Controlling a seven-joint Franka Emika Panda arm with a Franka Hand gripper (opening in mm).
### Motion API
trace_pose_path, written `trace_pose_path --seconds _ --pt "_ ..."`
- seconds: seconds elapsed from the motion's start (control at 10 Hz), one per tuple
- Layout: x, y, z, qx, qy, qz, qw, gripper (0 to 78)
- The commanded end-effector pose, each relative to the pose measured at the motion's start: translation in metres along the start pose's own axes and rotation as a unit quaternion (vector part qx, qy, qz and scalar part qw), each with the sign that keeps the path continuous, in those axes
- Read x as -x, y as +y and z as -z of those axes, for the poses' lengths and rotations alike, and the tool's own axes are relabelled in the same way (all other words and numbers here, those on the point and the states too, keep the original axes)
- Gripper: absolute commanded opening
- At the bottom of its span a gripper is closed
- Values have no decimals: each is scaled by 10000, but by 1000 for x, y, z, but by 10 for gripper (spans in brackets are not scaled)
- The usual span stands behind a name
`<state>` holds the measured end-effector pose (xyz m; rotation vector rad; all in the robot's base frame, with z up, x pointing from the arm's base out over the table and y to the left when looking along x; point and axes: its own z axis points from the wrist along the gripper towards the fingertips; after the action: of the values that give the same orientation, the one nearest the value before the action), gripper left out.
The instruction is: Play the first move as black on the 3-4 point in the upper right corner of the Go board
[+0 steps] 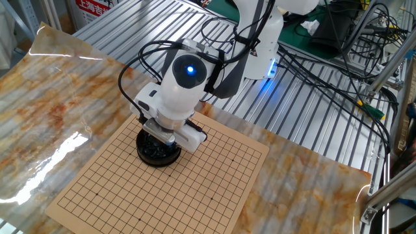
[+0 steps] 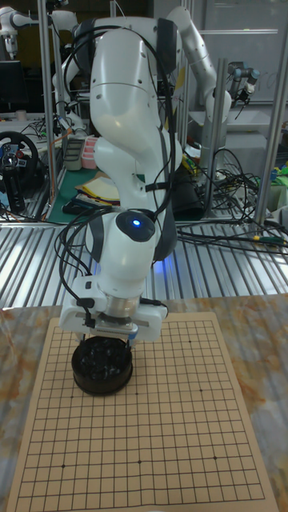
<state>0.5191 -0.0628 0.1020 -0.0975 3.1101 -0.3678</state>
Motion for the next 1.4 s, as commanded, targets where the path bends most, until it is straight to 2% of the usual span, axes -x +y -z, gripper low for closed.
trace_pose_path --seconds 0.1,0.4,0.7,1.1,1.4 --pt "1 0 0 -15 1 -8 10000 775" --pt "1 1 -2 -33 -2 -14 10000 775" --pt "2 0 -1 -121 -12 -26 9999 775" --pt "4 -5 6 -135 -5 -31 9999 775" --pt "4 -5 6 -292 1 -45 9996 775"
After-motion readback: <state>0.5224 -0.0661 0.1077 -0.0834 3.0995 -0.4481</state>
